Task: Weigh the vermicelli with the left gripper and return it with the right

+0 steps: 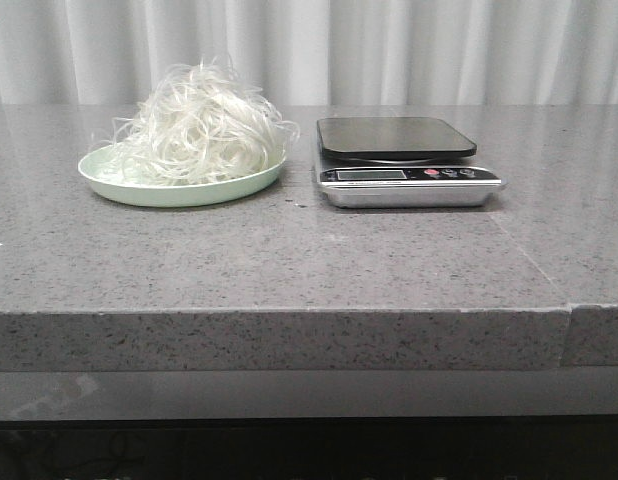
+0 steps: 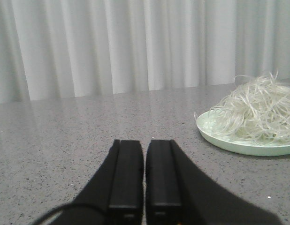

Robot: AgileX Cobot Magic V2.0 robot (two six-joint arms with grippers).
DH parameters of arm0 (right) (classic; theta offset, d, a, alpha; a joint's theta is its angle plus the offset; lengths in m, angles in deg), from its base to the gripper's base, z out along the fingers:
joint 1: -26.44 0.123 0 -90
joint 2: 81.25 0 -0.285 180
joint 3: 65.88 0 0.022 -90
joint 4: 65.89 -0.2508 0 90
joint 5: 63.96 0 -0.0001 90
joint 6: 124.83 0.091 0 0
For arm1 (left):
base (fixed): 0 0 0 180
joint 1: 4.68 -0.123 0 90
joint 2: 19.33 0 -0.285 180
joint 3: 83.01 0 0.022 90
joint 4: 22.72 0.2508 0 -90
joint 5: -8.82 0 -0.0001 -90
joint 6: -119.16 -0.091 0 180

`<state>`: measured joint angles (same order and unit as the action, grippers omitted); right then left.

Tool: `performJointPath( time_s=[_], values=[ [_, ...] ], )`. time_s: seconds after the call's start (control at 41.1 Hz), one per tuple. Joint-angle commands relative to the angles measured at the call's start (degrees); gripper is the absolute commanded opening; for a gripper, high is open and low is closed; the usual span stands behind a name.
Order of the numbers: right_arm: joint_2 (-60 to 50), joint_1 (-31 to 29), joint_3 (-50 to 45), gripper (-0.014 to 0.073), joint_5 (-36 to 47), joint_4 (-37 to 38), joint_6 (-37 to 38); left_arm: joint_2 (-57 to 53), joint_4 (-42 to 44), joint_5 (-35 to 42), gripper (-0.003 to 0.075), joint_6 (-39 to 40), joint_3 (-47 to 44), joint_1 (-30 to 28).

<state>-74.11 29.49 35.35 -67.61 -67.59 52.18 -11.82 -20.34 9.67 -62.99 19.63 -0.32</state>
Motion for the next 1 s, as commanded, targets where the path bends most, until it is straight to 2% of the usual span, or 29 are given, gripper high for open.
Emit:
performJointPath(
  time_s=[0.0,0.17,0.316,0.632,0.972],
  values=[
    [-0.89,-0.26,0.41,0.016,5.13,0.57,-0.5,-1.08,-0.47,4.67,0.0144,0.71,-0.34,0.01],
    [-0.89,-0.26,0.41,0.016,5.21,0.57,-0.44,-1.08,-0.47,4.67,0.0144,0.71,-0.34,0.01],
    [-0.89,-0.32,0.41,0.016,5.79,0.56,2.99,-1.08,-0.47,4.67,0.0144,0.71,-0.34,0.01],
    [-0.89,-0.92,0.41,0.016,10.46,0.61,2.99,-1.08,-0.47,4.67,0.0144,0.71,-0.34,0.01],
    [-0.89,-1.56,0.41,0.016,10.21,0.61,2.99,-1.08,-0.47,4.67,0.0144,0.71,-0.34,0.01]
  ],
)
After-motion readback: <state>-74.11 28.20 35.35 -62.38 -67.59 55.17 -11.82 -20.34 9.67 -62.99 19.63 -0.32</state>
